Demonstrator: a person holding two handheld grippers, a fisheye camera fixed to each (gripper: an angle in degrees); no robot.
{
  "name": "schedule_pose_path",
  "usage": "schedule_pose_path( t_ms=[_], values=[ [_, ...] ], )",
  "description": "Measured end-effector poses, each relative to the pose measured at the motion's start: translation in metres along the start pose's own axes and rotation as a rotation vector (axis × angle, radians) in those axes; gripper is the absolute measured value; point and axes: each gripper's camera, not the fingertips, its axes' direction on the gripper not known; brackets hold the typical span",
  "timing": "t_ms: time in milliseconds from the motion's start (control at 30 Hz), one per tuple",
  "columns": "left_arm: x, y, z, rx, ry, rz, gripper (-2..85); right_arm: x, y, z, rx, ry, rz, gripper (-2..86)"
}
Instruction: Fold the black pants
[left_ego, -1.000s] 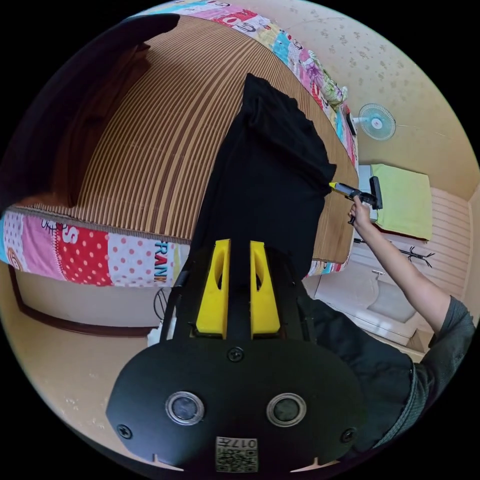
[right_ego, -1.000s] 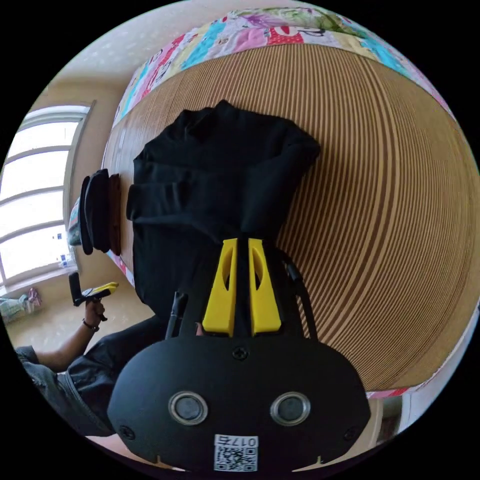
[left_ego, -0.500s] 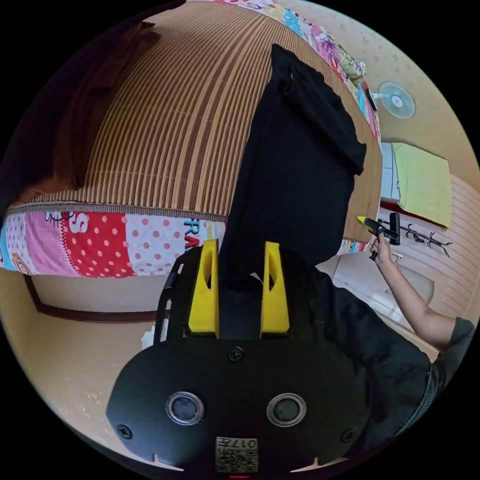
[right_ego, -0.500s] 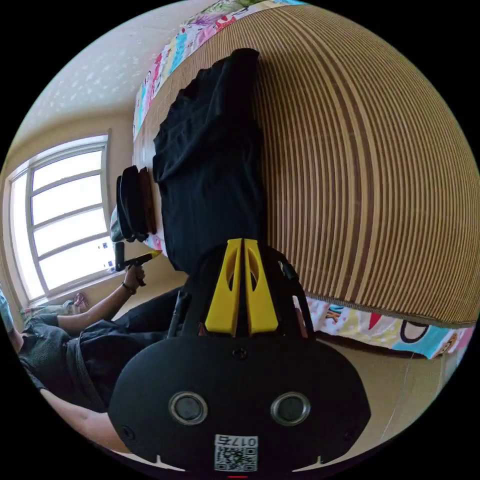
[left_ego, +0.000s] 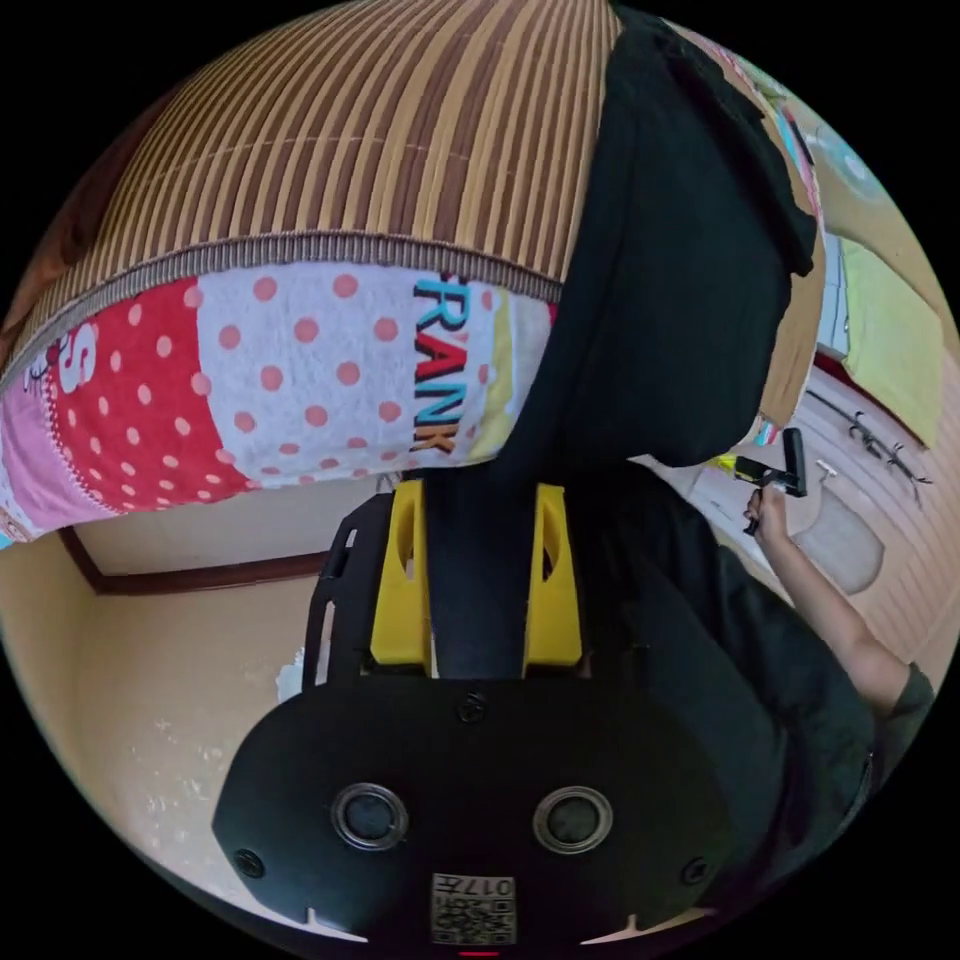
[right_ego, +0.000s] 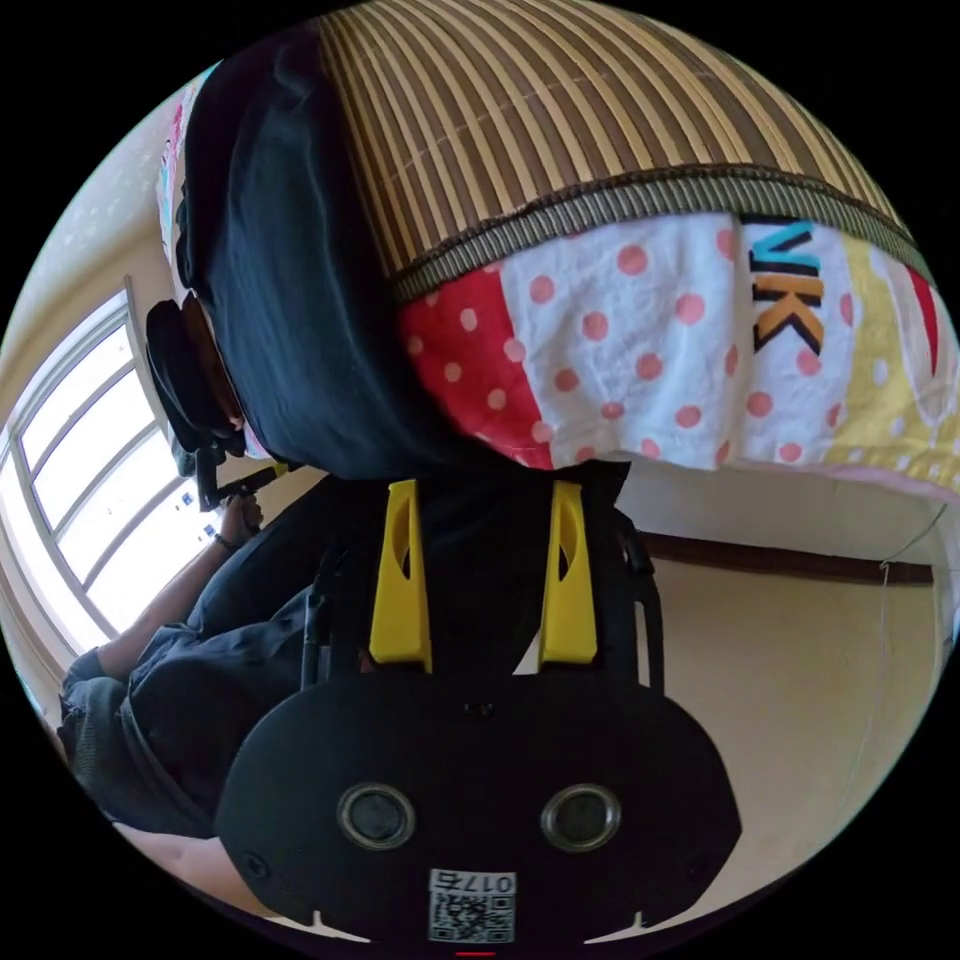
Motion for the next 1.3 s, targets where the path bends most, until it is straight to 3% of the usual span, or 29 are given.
schedule_pose_path(
  t_ms=[133, 233, 267, 300, 367, 500, 667, 767, 867, 967, 1067, 1167, 1300],
  values=[
    [-0.033, -0.016, -0.022, -0.009, 0.201, -0.078, 8.4, -0.004, -0.009, -0.014, -0.024, 0.027, -0.019, 10.1],
    [-0.045, -0.027, -0.023, -0.188, 0.418, 0.004, 3.9, -0.01, -0.011, -0.021, -0.099, 0.034, -0.051, 4.8],
    [-0.043, -0.027, -0.029, -0.235, 0.581, 0.088, 3.8, -0.013, -0.009, -0.02, -0.171, -0.018, -0.103, 4.2],
    [-0.042, -0.025, -0.04, -0.265, 0.792, 0.168, 3.6, -0.013, -0.004, -0.019, -0.281, -0.16, -0.166, 3.6],
    [-0.043, -0.016, -0.062, -0.28, 1.009, 0.252, 3.4, -0.01, 0.012, -0.03, -0.363, -0.417, -0.239, 3.1],
    [-0.042, 0.015, -0.133, -0.229, 1.105, 0.477, 2.9, -0.001, 0.063, -0.105, -0.244, -0.948, -0.458, 2.3],
    [-0.024, 0.034, -0.192, -0.116, 1.328, 0.706, 3.0, -0.01, 0.087, -0.185, -0.096, -1.162, -0.711, 1.8],
    [-0.02, 0.003, -0.216, 0.044, 1.309, 0.706, 3.2, -0.024, 0.054, -0.228, 0.087, -1.106, -0.762, 1.7],
    [-0.035, -0.056, -0.23, 0.295, 1.245, 0.528, 3.9, -0.039, -0.009, -0.258, 0.3, -1.062, -0.703, 1.5],
    [-0.061, -0.099, -0.239, 0.625, 1.119, 0.199, 8.0, -0.035, -0.068, -0.267, 0.636, -1.107, -0.411, 1.1],
    [-0.074, -0.118, -0.229, 0.705, 0.901, -0.07, 13.3, -0.028, -0.077, -0.241, 1.011, -1.241, -0.097, 0.7],
    [-0.07, -0.121, -0.21, 0.625, 0.585, -0.125, 15.1, -0.057, -0.099, -0.211, 0.9, -1.054, 0.045, 0.7],
    [-0.083, -0.112, -0.147, 0.424, 0.324, -0.15, 17.7, -0.142, -0.141, -0.154, 0.523, -0.691, -0.221, 1.4]
  ],
)
